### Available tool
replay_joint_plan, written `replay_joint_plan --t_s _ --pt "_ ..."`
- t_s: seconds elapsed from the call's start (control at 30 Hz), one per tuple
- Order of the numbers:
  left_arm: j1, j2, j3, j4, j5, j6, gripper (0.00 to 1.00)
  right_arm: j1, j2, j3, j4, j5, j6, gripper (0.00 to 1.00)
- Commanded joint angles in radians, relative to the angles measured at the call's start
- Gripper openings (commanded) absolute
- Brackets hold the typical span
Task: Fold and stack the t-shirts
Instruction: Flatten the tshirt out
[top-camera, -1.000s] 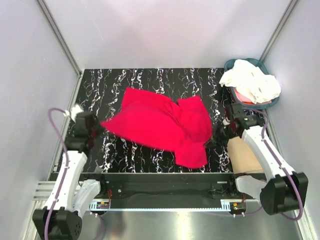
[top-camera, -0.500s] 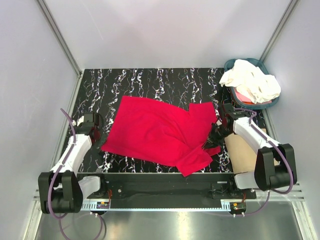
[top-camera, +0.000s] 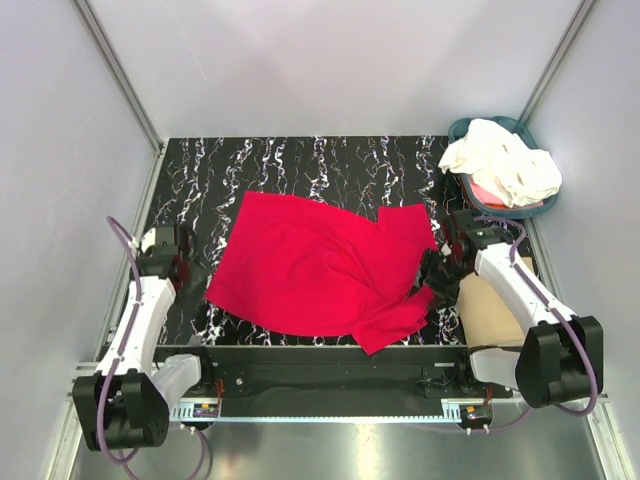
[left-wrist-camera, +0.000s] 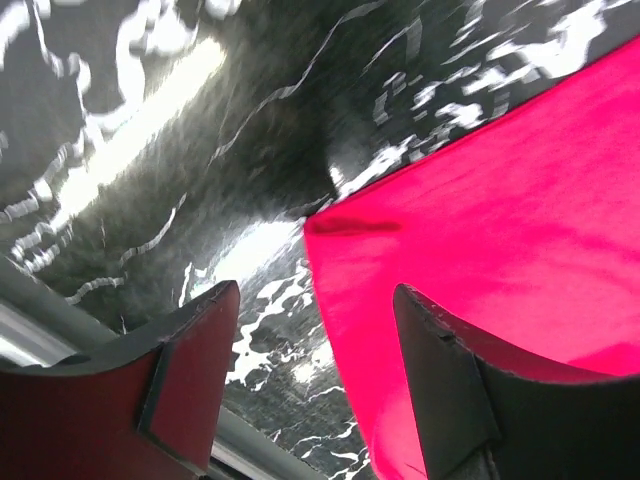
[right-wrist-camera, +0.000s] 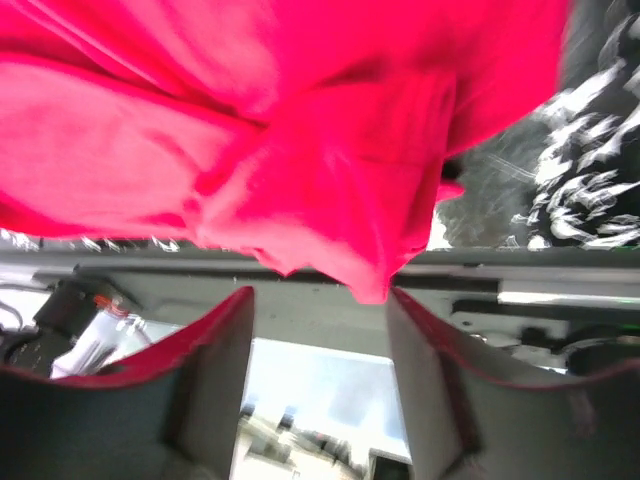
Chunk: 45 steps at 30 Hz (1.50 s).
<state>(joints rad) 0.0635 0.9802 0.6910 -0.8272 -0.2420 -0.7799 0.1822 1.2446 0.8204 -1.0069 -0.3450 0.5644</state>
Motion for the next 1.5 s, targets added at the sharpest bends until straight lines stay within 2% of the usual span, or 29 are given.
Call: replay_joint_plan --t_s 0.0,0.13,0.23,0.27,0.43,0.47,0.67,0.97,1.07,1.2,1.27,1.37,1.47 --pt "-0.007 0.032 0.129 0.063 -0.024 0.143 0.67 -0.003 -0.008 0.172 -0.048 0.147 -0.075 0.64" --pt "-0.048 0.144 0.200 0.204 0.228 0.205 0.60 -0.003 0.134 0.281 0.000 0.179 -0.121 0.66" --pt "-0.131 0.276 0.267 0.275 0.308 0.228 0.59 -0.003 0.250 0.339 0.073 0.172 -0.123 0.65" --pt "-0.163 0.361 0.290 0.296 0.335 0.237 0.59 -0.003 0.280 0.355 0.103 0.173 -0.123 0.62" --pt "-0.215 0.638 0.462 0.298 0.467 0.243 0.60 -0.001 0.493 0.451 0.175 0.184 -0.107 0.55" --pt "-0.214 0.714 0.482 0.296 0.480 0.232 0.61 -0.001 0.519 0.463 0.192 0.181 -0.106 0.55" --pt "-0.209 0.914 0.577 0.290 0.492 0.154 0.62 0.000 0.653 0.520 0.251 0.211 -0.092 0.55" --pt "-0.117 1.046 0.662 0.296 0.491 0.070 0.64 0.000 0.835 0.650 0.343 0.285 -0.049 0.54" --pt "-0.096 1.080 0.720 0.292 0.464 0.070 0.64 0.000 0.953 0.788 0.350 0.310 -0.035 0.55" --pt "-0.065 1.149 0.843 0.269 0.498 0.064 0.63 0.000 1.162 1.149 0.306 0.328 -0.064 0.55" --pt "-0.034 1.167 0.887 0.254 0.500 0.076 0.62 -0.003 1.231 1.302 0.213 0.339 -0.080 0.56" --pt "-0.037 1.120 0.947 0.228 0.448 0.140 0.62 -0.006 1.340 1.679 0.053 0.321 -0.081 0.58" --pt "-0.039 1.002 0.903 0.224 0.377 0.205 0.63 -0.009 1.388 1.821 -0.122 0.281 -0.052 0.62"
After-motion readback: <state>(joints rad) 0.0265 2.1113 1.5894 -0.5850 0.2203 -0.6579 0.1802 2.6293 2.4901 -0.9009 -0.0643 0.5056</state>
